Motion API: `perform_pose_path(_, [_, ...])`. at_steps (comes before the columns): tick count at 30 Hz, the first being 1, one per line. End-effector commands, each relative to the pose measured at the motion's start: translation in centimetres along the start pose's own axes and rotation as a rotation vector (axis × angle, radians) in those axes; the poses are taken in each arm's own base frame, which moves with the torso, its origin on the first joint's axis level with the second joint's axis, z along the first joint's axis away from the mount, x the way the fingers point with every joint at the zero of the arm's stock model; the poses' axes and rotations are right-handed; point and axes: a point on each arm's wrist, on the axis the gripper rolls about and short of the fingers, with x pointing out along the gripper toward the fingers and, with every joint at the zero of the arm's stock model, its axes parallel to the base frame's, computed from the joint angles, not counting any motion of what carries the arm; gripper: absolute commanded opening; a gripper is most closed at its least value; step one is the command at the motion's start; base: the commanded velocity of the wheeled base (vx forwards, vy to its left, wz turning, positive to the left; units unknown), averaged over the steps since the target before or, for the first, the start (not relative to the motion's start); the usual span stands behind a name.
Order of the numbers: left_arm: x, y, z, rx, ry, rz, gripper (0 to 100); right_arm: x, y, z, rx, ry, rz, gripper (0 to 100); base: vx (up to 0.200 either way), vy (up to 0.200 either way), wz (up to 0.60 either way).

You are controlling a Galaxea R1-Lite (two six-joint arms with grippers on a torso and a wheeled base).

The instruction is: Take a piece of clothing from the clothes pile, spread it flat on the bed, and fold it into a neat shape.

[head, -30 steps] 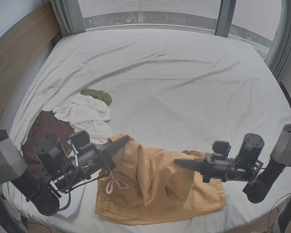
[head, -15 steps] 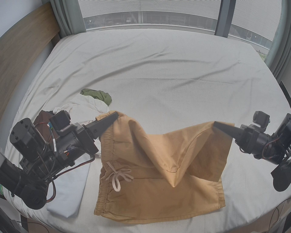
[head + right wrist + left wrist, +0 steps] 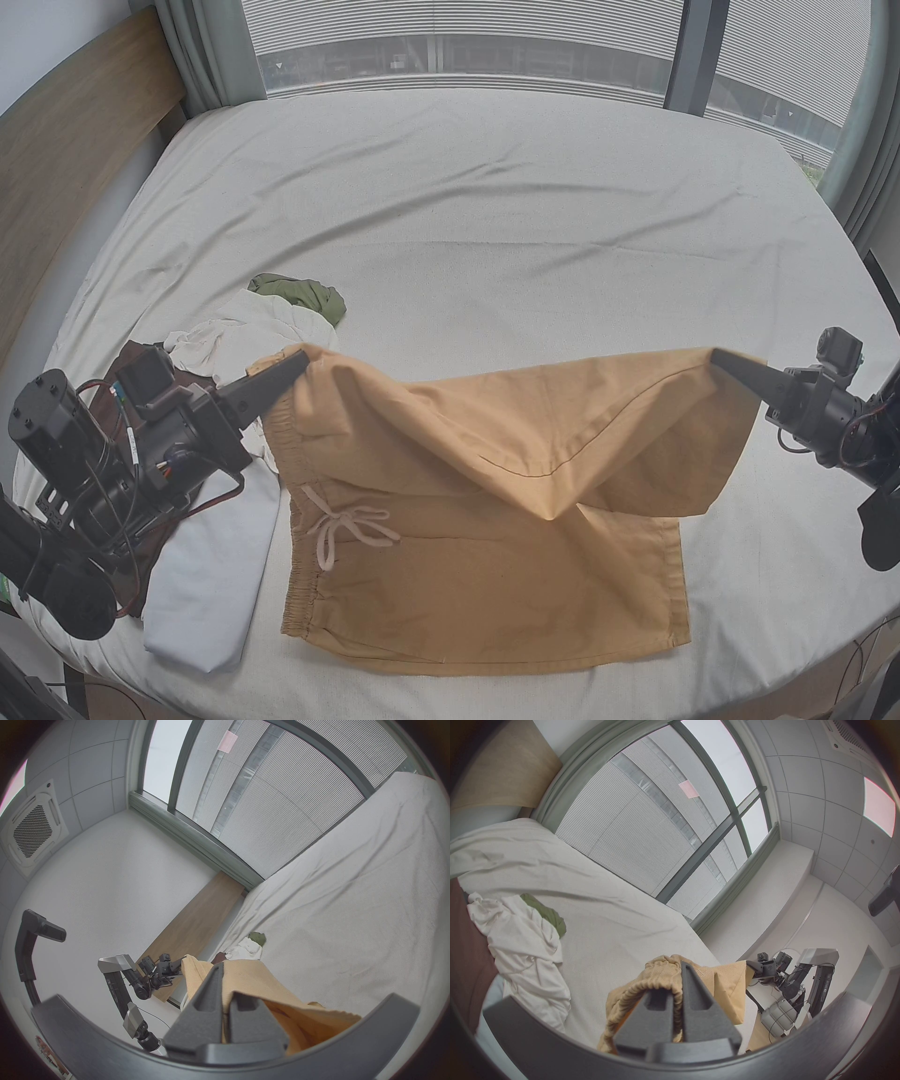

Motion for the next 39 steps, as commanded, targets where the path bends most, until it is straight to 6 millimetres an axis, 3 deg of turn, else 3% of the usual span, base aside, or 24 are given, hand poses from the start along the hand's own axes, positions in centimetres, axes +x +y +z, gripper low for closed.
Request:
perform_pose_path(1, [-1.1, 0.8, -1.2, -0.026, 0.069, 0.017, 0, 0.2, -2.0, -1.4, 0.032, 0.037, -0.043, 0, 0.000, 0.000, 0.00])
perform_pose_path(5, [-0.9, 0.8, -0.1, -0.002, 0.033, -0.007, 0, 0.3, -1.2, -0.6, -0.003, 0.016, -0.017, 0, 0.000, 0.000, 0.00])
perform_pose_path(8, [-0.5, 0.2, 2.4, 0.020, -0.061, -0.040, 0, -0.3, 2.1, 2.2, -0.065, -0.064, 0.053, 0, 0.000, 0.000, 0.00])
perform_pose_path(12, [-1.0, -0.6, 3.6, -0.028, -0.102, -0.059, 0, -1.2, 4.7, 4.2, -0.059, -0.125, 0.104, 0, 0.000, 0.000, 0.00])
perform_pose_path(15, [-0.9, -0.4, 3.4, -0.044, -0.096, -0.052, 0, -1.9, 4.4, 4.5, -0.050, -0.138, 0.075, 0, 0.000, 0.000, 0.00])
perform_pose_path(20, [-1.0, 0.6, 2.9, -0.058, -0.077, -0.015, 0, -3.1, 2.0, 4.4, -0.028, -0.098, 0.016, 0, 0.000, 0.000, 0.00])
perform_pose_path(24, [-1.4, 1.3, 3.2, -0.055, -0.089, 0.014, 0, -3.6, 1.6, 4.6, -0.030, -0.104, -0.005, 0, 0.000, 0.000, 0.00])
perform_pose_path(34, [-1.4, 1.6, 0.7, -0.040, 0.006, 0.031, 0, -2.2, 0.0, 1.7, -0.006, -0.021, -0.006, 0, 0.000, 0.000, 0.00])
perform_pose_path(39, [-1.0, 0.6, 2.1, 0.029, -0.048, -0.017, 0, -2.0, 0.8, 2.6, -0.050, -0.042, 0.019, 0, 0.000, 0.000, 0.00])
